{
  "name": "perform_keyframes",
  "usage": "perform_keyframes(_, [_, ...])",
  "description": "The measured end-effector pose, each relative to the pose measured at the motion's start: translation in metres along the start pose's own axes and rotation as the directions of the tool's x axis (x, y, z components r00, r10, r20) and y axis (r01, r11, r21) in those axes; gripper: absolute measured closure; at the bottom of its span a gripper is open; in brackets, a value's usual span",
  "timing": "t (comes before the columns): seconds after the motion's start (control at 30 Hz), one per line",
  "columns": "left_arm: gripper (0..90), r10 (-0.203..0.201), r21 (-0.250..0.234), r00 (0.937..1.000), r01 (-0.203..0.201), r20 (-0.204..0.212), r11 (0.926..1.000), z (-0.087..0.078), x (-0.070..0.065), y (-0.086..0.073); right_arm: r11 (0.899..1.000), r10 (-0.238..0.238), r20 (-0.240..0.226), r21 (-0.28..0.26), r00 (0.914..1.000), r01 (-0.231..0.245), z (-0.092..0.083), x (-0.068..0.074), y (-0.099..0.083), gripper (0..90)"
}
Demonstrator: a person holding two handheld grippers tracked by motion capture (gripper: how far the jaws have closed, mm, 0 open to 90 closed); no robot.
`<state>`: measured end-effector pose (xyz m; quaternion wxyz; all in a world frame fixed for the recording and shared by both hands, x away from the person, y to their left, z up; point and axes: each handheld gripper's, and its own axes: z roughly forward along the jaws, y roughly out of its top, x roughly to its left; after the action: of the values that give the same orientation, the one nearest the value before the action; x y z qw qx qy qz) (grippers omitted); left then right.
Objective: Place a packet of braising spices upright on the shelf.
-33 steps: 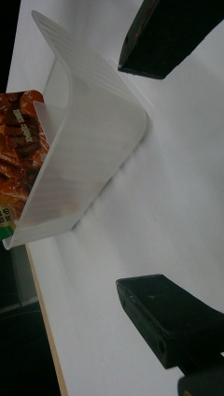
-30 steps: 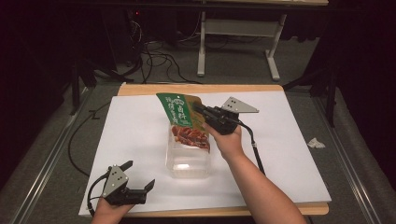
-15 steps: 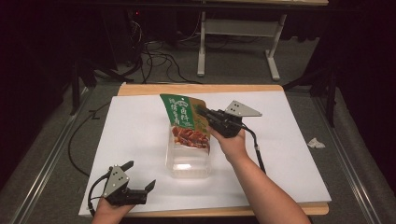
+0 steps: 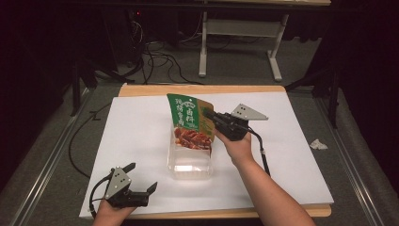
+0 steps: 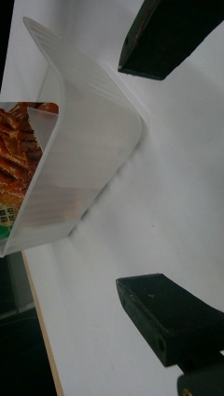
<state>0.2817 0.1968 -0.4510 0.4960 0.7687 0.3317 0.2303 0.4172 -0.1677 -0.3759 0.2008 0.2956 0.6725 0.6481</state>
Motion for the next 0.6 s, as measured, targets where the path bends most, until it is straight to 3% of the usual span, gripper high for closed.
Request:
perform_keyframes(0.27, [0.9, 0.0, -0.001, 1.0, 0.0, 0.004, 1.0, -0.0001, 0.0001, 0.0, 1.0, 0.0, 0.006, 0.006, 1.0, -0.001, -0.0003, -0.0001, 0.0008, 88.3])
perform_keyframes(0.4, [0.9, 0.001, -0.001, 1.0, -0.001, 0.004, 1.0, -0.0002, 0.0, 0.0, 0.999, -0.009, 0.004, 0.038, 0.9999, 0.009, 0.0007, 0.0002, 0.0028, 68.9])
perform_keyframes(0.43, [0.9, 0.0, -0.001, 1.0, 0.0, 0.004, 1.0, -0.0002, 0.0001, 0.0, 0.999, -0.009, 0.004, 0.038, 0.9999, 0.009, 0.0007, 0.0002, 0.0028, 68.9])
perform_keyframes(0.6, [1.0, 0.002, 0.002, 1.0, -0.002, 0.007, 1.0, 0.0009, 0.0007, -0.0003, 0.996, -0.012, 0.016, 0.084, 0.9998, 0.01, -0.001, 0.0008, 0.0055, 36.4])
